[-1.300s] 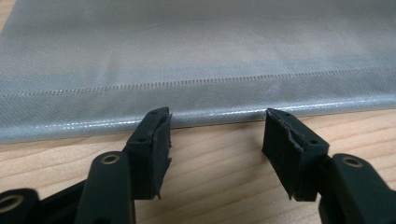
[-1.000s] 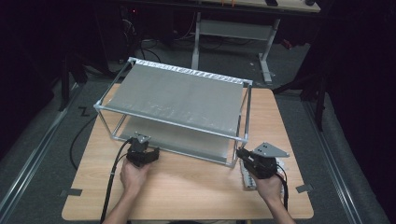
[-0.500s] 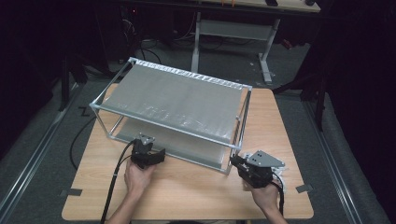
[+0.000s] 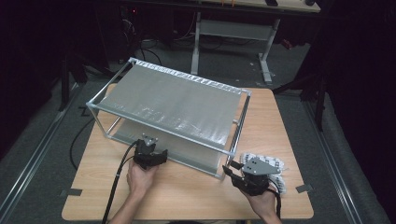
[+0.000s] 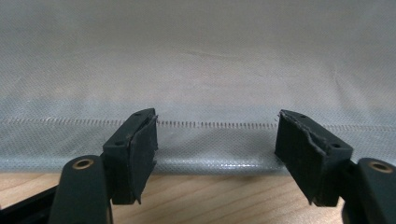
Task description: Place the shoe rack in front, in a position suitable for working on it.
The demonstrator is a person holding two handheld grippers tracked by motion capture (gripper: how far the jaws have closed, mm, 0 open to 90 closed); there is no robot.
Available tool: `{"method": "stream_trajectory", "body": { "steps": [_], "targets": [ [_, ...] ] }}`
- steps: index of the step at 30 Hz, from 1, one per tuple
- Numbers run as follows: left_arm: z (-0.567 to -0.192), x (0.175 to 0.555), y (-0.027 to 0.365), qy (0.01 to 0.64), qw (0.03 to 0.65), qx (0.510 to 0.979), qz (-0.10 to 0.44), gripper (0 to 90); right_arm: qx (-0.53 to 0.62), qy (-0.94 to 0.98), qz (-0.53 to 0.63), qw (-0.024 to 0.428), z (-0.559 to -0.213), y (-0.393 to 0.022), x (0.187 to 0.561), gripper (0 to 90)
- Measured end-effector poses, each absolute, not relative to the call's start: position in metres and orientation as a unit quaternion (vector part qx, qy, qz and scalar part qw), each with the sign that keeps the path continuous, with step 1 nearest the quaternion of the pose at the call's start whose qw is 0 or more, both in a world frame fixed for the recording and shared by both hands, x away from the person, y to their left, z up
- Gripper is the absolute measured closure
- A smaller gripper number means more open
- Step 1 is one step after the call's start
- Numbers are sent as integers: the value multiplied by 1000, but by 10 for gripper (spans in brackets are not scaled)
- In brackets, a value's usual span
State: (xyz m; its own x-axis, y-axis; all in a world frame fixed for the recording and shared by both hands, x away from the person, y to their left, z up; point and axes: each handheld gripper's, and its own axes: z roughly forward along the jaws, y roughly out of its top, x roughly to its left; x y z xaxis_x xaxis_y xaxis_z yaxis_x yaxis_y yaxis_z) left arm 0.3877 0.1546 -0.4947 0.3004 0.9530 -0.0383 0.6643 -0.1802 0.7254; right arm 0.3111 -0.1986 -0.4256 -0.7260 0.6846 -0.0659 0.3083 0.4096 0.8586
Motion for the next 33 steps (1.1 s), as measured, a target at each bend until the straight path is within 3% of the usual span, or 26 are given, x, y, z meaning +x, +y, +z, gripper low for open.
{"method": "stream_trajectory", "body": {
  "steps": [4,9,15,21,22,28,33],
  "targets": [
    [-495,387,153,548,326,738,222,301,310,810,452,209,-423,-214,308,493],
    [-495,386,152,547,318,742,223,310,358,794,426,243,-421,-258,313,464],
    [-495,385,152,546,315,743,223,311,427,792,369,232,-442,-299,332,417],
    [-496,377,154,544,322,742,224,316,446,806,328,210,-473,-301,345,404],
    [-496,374,155,542,323,743,224,318,445,810,321,205,-478,-300,348,412],
    [-496,366,158,538,324,746,220,345,426,826,315,194,-490,-293,351,772],
    [-496,364,158,536,323,749,217,357,403,831,329,195,-481,-279,349,827]
  ]
}}
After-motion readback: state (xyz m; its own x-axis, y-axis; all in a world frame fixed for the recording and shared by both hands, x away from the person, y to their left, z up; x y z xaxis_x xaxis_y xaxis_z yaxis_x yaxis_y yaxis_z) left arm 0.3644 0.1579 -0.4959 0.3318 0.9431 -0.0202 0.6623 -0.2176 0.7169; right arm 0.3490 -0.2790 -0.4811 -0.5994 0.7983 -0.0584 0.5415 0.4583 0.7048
